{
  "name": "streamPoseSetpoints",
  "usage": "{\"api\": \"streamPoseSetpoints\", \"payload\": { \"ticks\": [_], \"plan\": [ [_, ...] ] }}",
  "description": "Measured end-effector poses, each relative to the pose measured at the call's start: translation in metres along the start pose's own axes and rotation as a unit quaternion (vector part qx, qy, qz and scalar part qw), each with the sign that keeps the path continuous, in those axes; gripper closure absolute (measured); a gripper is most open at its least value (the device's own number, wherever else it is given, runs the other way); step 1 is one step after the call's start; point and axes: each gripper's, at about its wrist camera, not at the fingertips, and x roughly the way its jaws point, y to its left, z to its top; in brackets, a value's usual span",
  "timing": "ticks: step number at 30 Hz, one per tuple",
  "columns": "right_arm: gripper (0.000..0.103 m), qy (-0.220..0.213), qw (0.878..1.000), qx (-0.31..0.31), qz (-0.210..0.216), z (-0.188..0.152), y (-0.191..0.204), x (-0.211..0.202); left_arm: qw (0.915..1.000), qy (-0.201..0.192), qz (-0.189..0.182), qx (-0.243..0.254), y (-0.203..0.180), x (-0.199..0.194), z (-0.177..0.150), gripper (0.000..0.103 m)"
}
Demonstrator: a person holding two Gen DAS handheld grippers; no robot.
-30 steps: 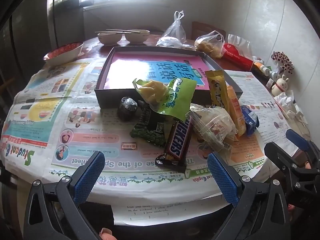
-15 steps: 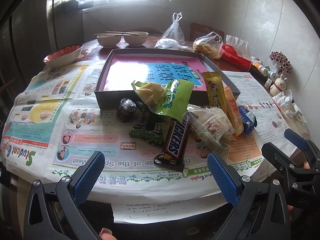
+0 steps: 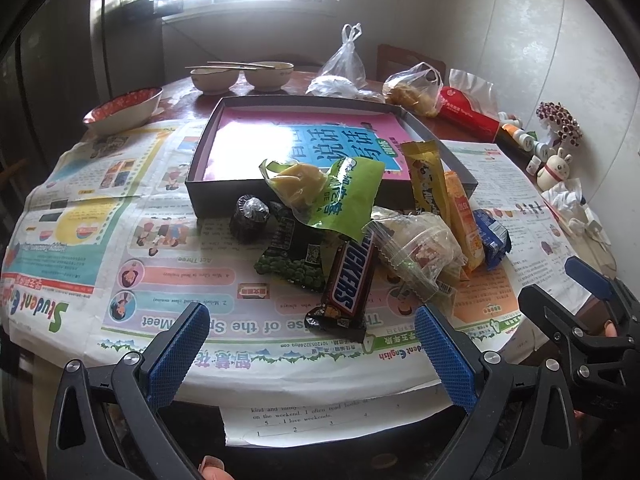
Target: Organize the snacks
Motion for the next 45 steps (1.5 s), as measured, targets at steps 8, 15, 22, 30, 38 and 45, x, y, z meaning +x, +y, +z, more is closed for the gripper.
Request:
{"api": "streamPoseSetpoints", "payload": {
  "ticks": [8,15,22,30,38,45],
  "plan": [
    [0.0,0.0,1.0,0.001,0.0,0.0,0.0,0.0,1.0,0.001,0.001,-0.001,0.0,0.001,0.0,0.001],
    [0.0,-0.001,1.0,-0.005,0.001,0.001,0.001,0.002,0.9999,0.009,0.0,-0.005,0.001,0.007,-0.002,0.001],
    [0.0,0.002,1.0,-0.011,0.007,0.0,0.004,0.005,0.9997,0.019,-0.006,-0.013,0.006,0.012,-0.001,0.001],
    [0.0,0.0,1.0,-0.022,0.016,0.002,0.008,0.008,0.9993,0.025,-0.024,-0.017,0.009,0.018,0.002,0.005],
    [0.0,0.01,0.996,-0.08,0.027,0.005,0.024,0.021,0.9983,0.032,-0.049,0.004,0.003,0.027,0.007,0.024],
    [0.0,-0.008,0.988,-0.153,0.017,0.007,0.047,0.033,0.9974,0.04,-0.054,0.025,-0.002,0.034,0.01,0.029]
  ]
}}
